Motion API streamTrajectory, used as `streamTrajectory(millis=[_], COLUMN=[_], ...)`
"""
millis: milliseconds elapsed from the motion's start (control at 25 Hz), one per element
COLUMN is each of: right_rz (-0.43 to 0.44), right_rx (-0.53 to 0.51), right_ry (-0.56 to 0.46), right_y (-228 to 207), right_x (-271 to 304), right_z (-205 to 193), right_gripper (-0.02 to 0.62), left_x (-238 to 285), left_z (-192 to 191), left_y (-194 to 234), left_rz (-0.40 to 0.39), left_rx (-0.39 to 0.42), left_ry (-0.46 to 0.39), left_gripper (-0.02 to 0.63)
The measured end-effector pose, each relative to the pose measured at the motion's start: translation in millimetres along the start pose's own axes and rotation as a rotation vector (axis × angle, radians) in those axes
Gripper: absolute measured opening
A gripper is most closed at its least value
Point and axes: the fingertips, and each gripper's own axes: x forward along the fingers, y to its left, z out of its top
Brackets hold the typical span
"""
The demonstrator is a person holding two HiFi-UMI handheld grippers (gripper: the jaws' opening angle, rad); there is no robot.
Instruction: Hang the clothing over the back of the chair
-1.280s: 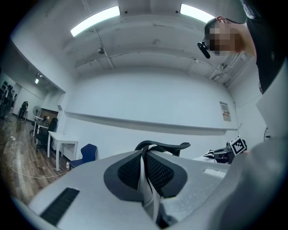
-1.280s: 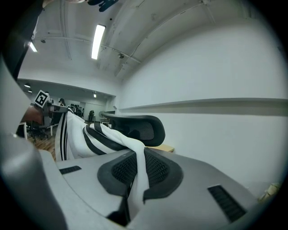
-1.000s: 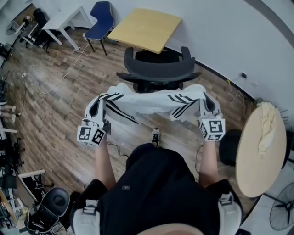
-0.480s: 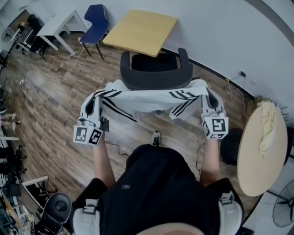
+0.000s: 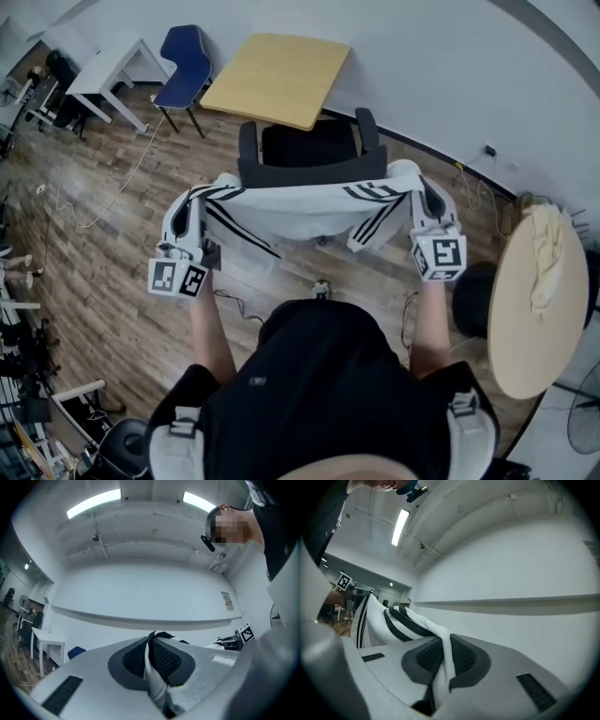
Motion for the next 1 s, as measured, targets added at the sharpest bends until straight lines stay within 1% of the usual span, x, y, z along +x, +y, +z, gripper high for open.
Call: streamTrajectory(millis=[440,800,1000], right_rz=[-0.033,-0.043,-0.041], right_rx=[-0.008,0.007,0.019], right_ry=[-0.053,-0.046,-0.050], right_y=[-23,-30,-32], right_x=[39,58,74], right_z=[17,-1,1], right_gripper=[0.015,0.017,0.017], left_x=[51,69,83], left_z=[7,-8,-11], left_y=[17,24,34], left_rz=[-0.042,-0.050,-0.055], left_rx=[0.019,0.019,0.003], left_ry=[-0.030,-0.029,-0.018], left_gripper=[0.005,0.005,0.005])
